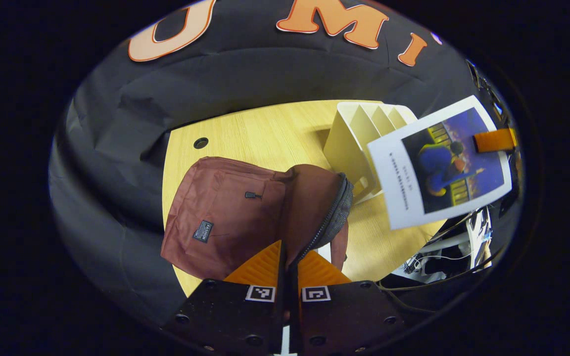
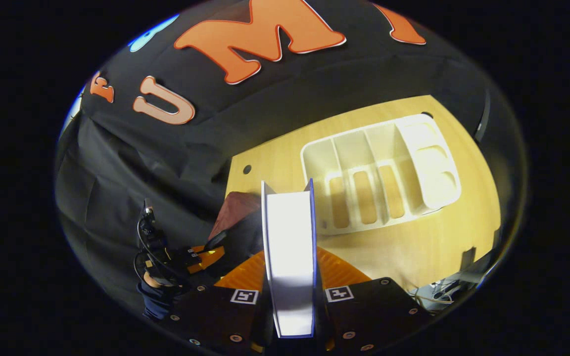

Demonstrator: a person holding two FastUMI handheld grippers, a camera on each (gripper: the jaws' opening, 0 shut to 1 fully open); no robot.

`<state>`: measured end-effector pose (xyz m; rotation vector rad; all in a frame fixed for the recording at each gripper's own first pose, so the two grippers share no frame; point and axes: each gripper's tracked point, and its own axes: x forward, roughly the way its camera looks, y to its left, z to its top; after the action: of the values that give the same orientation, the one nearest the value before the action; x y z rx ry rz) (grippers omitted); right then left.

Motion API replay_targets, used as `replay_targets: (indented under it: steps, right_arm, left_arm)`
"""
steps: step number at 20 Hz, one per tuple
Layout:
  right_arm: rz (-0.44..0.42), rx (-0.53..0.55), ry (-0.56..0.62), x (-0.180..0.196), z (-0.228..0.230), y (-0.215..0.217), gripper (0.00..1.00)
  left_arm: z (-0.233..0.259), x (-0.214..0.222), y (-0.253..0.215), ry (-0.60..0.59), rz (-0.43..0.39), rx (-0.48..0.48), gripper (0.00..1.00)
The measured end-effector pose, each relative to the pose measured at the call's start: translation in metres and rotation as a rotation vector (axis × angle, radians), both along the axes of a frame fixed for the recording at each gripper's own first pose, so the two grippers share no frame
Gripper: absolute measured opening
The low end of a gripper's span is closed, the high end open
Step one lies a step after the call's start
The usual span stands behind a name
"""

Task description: Open the schoolbag, grab two books from the bookshelf and put them into the schoolbag.

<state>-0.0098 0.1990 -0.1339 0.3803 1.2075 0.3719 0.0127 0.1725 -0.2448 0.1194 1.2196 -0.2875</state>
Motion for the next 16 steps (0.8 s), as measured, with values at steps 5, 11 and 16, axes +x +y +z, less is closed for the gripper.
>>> replay_targets:
  steps: [5, 11, 16]
  right_arm:
    - [-0.037, 0.090, 0.072, -0.023, -0.053, 0.046, 0.34]
    - [-0.077, 0.195, 0.118, -0.031, -0.108, 0.090, 0.34]
    - [-0.142, 0.324, 0.132, -0.031, -0.145, 0.138, 0.34]
  left_arm:
    - [0.012, 0.001, -0.004, -0.020, -0.015, 0.011, 0.06]
    - [0.021, 0.000, -0.013, -0.037, -0.029, 0.012, 0.06]
    - [0.018, 0.002, -0.024, -0.063, -0.057, 0.012, 0.05]
